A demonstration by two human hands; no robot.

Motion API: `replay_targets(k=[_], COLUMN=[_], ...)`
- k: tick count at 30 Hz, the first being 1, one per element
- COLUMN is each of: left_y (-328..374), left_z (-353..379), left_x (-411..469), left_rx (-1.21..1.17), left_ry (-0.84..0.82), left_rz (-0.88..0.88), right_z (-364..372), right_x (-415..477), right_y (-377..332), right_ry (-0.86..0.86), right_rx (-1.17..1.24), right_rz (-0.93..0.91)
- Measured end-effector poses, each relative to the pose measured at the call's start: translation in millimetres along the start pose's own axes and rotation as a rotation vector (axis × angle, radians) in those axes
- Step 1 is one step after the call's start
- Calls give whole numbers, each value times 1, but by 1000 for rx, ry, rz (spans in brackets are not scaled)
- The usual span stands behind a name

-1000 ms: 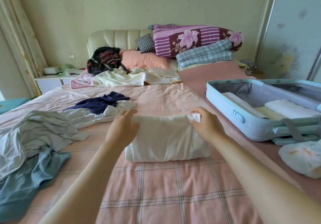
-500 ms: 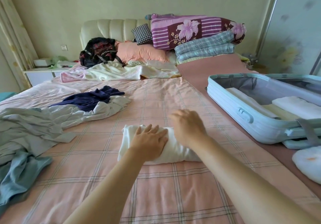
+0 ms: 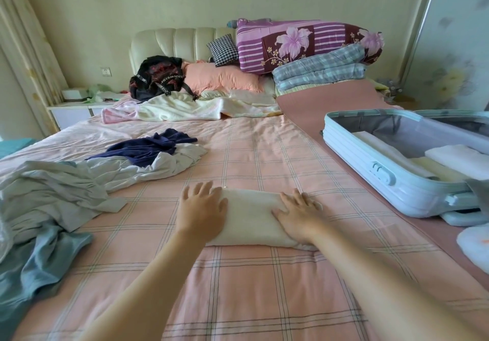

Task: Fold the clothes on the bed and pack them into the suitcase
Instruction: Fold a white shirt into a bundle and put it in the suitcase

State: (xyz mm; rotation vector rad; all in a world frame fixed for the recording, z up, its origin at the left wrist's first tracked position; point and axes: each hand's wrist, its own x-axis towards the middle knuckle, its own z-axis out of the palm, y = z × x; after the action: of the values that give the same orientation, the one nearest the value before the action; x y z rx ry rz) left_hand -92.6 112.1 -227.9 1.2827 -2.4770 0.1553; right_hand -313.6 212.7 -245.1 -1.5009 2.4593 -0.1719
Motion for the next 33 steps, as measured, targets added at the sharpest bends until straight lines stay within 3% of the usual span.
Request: replay_targets(k=[2, 3, 6, 9, 11, 13, 16, 21, 24, 26, 27, 29, 31, 33], left_y=[12, 20, 40, 35, 31, 31, 36, 31, 33, 40, 43, 43, 38, 32], left_z=[-5, -5, -2, 5, 5, 5, 4, 5, -6, -16, -18, -14, -5, -2], left_x=[-9, -16, -34, -35, -33, -32, -30, -21, -16, -11, -8, -8, -11, -13], left_rx=[-24, -48, -13, -22, -42, -23, -42, -174, -124, 28, 54, -9, -51, -26], left_ry=[255, 299, 33, -221, -195, -115, -14, -323, -349, -233, -185, -246, -356, -352], left_rz=[170, 218, 161, 88, 123, 140, 135, 19, -2, 31, 67, 160, 199, 207], right_z=[0, 0, 0, -3, -6, -9, -14, -17, -23, -19, -13, -5, -7, -12], right_x=[-2, -4, -13, -18, -18, -17, -13, -17, -16, -14, -12, -8, -6, -10], right_y=[-2, -3, -5, -3, -1, 0, 7, 14, 5, -1, -2, -1, 5, 15], right_ry=[33, 79, 308, 387, 499, 708, 880, 547, 637, 475, 330, 122, 84, 86], right_rx=[33, 34, -7, 205, 275, 184, 138, -98, -247, -184, -129, -86, -13, 113], right_rz=[22, 21, 46, 110, 59, -40, 1, 194, -89, -257, -258, -209, -227, -279])
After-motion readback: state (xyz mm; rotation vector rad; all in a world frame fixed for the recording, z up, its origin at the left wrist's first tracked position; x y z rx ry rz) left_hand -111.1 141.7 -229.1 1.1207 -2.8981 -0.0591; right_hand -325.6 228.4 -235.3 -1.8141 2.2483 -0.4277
